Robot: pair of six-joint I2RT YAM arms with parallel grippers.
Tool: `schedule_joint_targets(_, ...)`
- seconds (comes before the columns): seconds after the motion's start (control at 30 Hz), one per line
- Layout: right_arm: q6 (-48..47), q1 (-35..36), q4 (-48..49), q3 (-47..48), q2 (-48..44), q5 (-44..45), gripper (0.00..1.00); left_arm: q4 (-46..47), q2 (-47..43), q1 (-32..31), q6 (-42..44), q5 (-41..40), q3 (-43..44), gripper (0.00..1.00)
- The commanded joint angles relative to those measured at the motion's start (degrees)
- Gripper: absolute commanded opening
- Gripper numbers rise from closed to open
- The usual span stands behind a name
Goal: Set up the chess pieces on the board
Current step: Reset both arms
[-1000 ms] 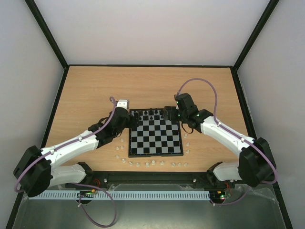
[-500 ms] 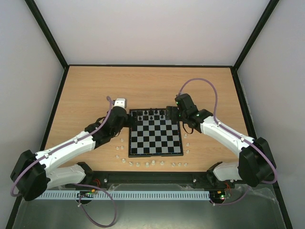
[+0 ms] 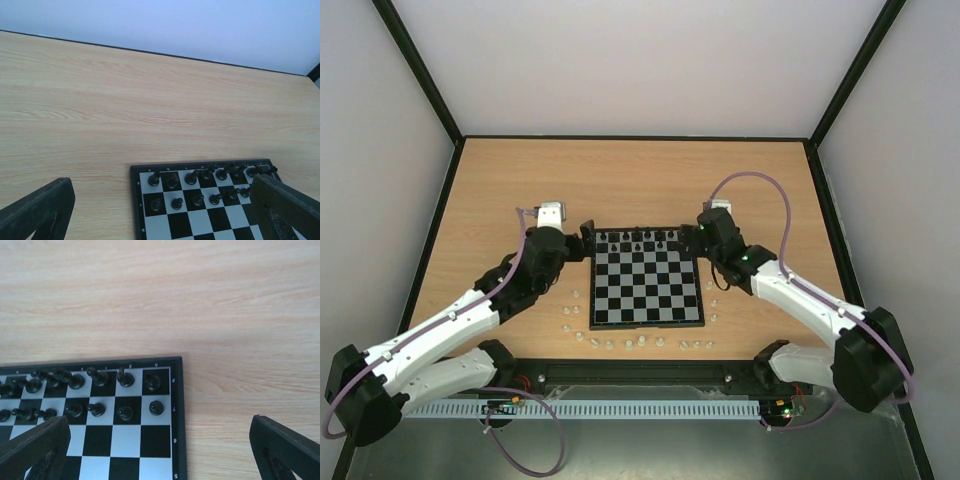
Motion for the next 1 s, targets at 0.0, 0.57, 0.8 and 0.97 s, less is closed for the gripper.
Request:
schedule_joint_targets(0.0,-2.00,0.22,4.72,-2.34,-5.95,7.11,0.99,-0.50,-2.78,1.20,1.09,-4.27,-1.15,0.99)
schedule_joint_targets(0.57,-7.51,-13.76,34.82,-21.74,-20.84,14.25,0.99,15.25,-5.34,3.93,14.71,-9.92,-8.02,0.99)
schedule_joint_targets(0.8,-6.29,-19.85,46.35,-23.09,-6.42,16.59,0.99,33.30,-1.25,7.91,26.02,-10.81,-16.06,0.99)
schedule_joint_targets(0.97,-7.05,-24.26,52.82,-23.57,1.42,18.05,0.99,44.80,3.76,17.11,26.71,-4.67,-20.52,0.99)
